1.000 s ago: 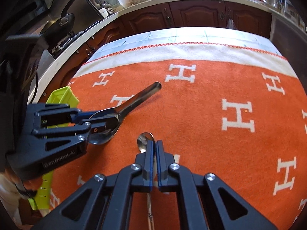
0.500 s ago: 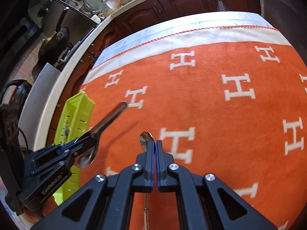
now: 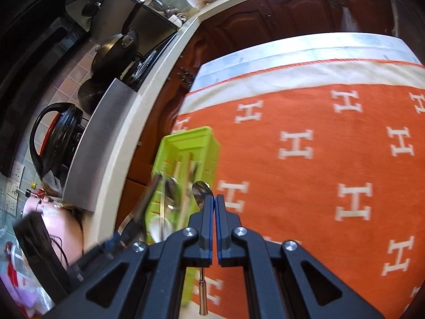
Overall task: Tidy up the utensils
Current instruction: 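Carry both spoons into the green tray and open both tools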
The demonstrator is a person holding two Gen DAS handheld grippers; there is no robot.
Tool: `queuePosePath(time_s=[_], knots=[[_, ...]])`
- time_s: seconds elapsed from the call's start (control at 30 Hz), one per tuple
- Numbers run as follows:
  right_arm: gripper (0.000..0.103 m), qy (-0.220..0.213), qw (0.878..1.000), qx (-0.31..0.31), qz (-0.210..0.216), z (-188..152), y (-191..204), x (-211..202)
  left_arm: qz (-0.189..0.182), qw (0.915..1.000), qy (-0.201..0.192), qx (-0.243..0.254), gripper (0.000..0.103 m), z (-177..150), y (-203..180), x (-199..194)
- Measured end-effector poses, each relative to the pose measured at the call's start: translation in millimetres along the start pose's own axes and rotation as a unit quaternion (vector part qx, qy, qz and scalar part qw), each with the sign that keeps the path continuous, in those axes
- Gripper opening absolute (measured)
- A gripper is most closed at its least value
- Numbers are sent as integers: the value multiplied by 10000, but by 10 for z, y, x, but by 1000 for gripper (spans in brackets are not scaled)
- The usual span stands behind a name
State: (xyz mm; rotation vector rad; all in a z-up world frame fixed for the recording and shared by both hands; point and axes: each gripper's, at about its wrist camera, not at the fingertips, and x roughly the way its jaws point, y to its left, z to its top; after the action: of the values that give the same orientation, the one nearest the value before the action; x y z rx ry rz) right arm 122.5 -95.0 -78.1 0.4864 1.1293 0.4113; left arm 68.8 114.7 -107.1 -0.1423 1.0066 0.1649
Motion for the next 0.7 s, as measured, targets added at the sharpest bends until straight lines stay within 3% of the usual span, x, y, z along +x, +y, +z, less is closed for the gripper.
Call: queuePosePath(time_s=[0.2,0.4,0.5,0.63,0.7], knots=[[1,128,9998,-117,-11,63,333,330,157,9997,124,-148,3,-46,107,102],[1,271,9992,-225,-213,54,401,642,194,9989,410,-121,4,-84,137,263],[1,344,9987,-273,-255,61,409,740,236,9987,437,-85,12,-112,140,291],[3,422,9980,-275,-373,54,364,794,325,9989,325,-36,35,-89,118,237],[3,462,9978,-264,-388,50,332,793,331,9992,240,-13,39,-71,100,204]])
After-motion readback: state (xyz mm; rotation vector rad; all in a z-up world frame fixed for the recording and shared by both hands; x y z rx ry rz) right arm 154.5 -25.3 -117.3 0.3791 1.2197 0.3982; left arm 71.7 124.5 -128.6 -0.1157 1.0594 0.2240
